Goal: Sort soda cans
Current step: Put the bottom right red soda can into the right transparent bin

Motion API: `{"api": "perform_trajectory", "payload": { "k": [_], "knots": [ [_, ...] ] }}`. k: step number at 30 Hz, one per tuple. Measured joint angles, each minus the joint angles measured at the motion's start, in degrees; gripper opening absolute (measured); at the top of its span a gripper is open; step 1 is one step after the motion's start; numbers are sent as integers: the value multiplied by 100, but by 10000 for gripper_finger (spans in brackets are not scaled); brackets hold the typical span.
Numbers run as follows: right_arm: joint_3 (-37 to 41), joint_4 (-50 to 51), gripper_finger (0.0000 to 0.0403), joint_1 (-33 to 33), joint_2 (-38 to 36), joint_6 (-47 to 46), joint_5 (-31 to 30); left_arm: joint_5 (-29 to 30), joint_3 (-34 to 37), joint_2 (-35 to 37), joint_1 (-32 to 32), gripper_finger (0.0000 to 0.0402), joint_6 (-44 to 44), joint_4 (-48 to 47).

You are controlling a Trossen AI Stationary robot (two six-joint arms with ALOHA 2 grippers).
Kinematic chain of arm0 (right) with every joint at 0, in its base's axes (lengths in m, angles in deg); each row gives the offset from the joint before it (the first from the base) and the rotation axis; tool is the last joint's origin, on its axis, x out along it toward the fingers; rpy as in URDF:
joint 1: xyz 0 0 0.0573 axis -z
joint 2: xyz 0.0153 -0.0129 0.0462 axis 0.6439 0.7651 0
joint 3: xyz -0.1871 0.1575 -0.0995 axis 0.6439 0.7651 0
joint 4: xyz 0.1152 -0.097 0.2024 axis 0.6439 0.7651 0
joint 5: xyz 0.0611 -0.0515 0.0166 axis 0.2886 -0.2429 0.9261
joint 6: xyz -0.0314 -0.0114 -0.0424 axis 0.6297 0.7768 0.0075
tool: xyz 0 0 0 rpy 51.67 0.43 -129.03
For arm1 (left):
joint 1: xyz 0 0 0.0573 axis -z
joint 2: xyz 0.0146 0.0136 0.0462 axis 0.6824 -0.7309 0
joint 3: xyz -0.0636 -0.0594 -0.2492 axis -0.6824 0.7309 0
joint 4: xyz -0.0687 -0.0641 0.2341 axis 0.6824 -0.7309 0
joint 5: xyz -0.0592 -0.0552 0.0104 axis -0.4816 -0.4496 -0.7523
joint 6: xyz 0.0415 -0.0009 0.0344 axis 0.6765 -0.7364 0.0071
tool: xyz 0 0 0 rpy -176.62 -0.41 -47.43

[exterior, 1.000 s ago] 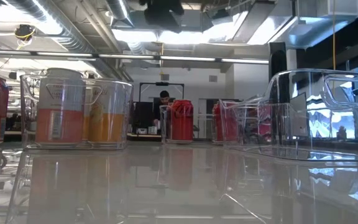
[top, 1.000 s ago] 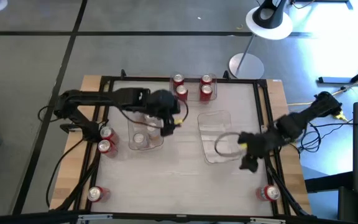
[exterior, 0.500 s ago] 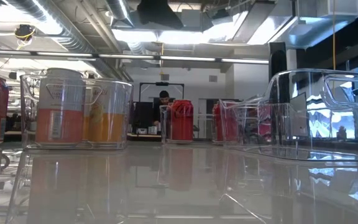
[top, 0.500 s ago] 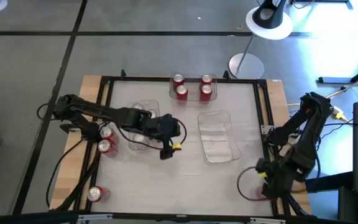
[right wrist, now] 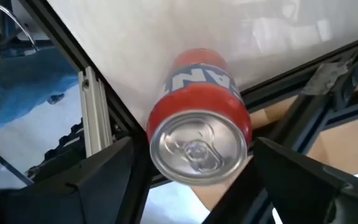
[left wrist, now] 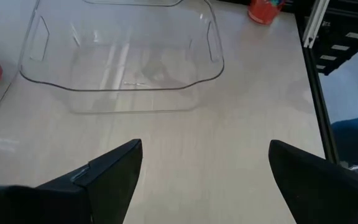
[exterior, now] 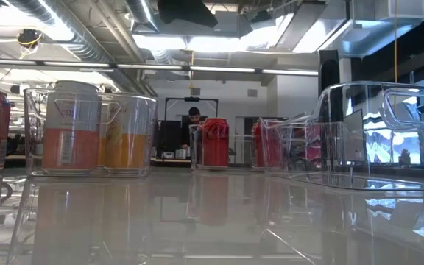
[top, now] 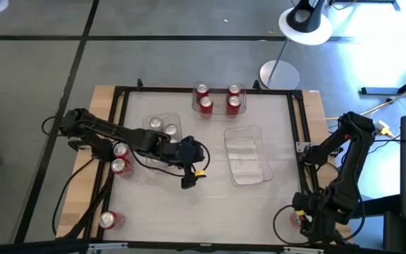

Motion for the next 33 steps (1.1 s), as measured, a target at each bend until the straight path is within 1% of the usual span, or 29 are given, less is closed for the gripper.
{"api": "perform_trajectory", "payload": {
  "k": [4,10,15,17,21,25,28,31,33],
  "knots": [
    [13,-29,333,3,192,148,-2,0,0,0,0,337,-67,-3],
    [372,-654,333,3,384,210,235,0,0,0,0,337,-77,-4],
    [513,-774,331,6,431,321,288,0,0,0,4,337,-77,-18],
    [516,-767,321,12,429,389,299,0,0,0,26,337,-77,-33],
    [469,-704,276,11,426,545,304,-1,0,0,56,337,25,-45],
    [229,-347,276,150,464,801,235,-2,0,3,63,337,162,-46],
    [-183,-244,276,387,462,1199,149,-2,0,28,58,337,185,-48],
    [-652,306,276,794,458,1797,4,-2,-2,38,32,337,191,-52],
    [-1050,585,276,1140,458,2285,-211,-2,-2,62,15,337,255,-94]
  ]
}}
